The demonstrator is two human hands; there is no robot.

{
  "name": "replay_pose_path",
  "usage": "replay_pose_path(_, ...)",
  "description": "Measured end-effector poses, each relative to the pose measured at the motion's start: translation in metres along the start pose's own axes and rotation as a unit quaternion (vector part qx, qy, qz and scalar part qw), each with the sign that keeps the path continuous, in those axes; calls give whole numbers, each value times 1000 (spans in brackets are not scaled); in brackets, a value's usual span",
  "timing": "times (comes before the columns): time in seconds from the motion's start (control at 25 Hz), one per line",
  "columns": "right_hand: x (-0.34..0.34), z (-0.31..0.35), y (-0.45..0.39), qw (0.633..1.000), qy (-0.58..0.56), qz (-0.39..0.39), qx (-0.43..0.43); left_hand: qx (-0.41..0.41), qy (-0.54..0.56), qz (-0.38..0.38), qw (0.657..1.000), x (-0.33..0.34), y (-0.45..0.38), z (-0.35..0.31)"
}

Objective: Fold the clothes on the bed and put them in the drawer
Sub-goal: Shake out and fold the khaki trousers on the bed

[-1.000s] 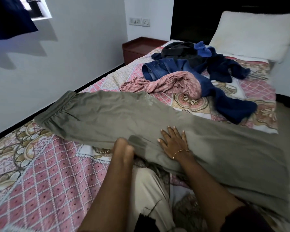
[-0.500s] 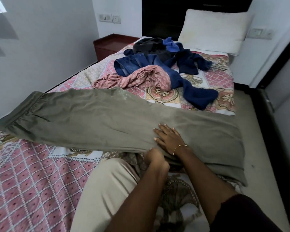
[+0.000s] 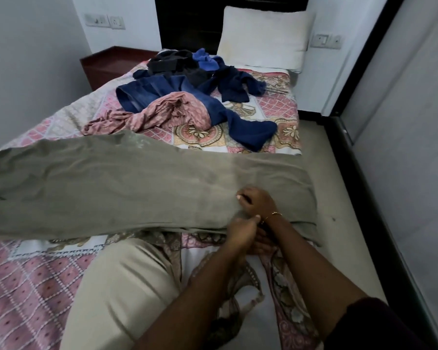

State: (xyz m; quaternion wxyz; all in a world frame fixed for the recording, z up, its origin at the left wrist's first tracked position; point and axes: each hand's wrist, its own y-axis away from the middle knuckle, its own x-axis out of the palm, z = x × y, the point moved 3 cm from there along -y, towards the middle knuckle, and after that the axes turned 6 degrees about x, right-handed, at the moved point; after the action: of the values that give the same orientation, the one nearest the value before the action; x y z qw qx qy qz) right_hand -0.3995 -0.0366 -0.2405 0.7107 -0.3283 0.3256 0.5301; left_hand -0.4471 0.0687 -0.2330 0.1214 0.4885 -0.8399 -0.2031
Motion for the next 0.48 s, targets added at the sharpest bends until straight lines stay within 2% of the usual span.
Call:
replay_pose_path(0.04, -10, -10, 6, 998, -6, -55, 32, 80, -137, -40, 987, 1, 0, -10)
replay_pose_path(0.08, -19, -24, 13, 992, -7, -108, 66, 169, -320, -75, 929, 3, 0, -21)
replay_pose_path(0.12, -26, -39, 23, 983, -5, -149, 104, 249, -470, -80, 843, 5, 0, -31)
replay_pose_path(0.16, -31, -56, 34, 973, -5, -177, 147, 291, -567, -52, 769, 6, -4, -35)
replay_pose_path(0.2, -35, -70, 46, 961, -5, -199, 193, 292, -641, -2, 710, 8, -13, -33)
replay_pose_path(0.24, -38, -85, 58, 947, -5, -220, 235, 291, -693, 46, 658, 9, -25, -30)
replay_pose_path(0.28, -39, -97, 70, 933, -8, -235, 274, 291, -722, 83, 622, 11, -36, -26)
replay_pose_path(0.36, -41, -115, 91, 912, -30, -244, 328, 290, -737, 105, 601, 11, -50, -24)
replay_pose_path(0.4, -41, -124, 99, 902, -48, -239, 355, 315, -723, 86, 609, 10, -54, -28)
replay_pose_path(0.44, -40, -130, 107, 894, -70, -231, 377, 366, -694, 46, 619, 10, -55, -33)
replay_pose_path(0.48, -39, -136, 113, 890, -93, -227, 385, 438, -658, -5, 612, 11, -51, -39)
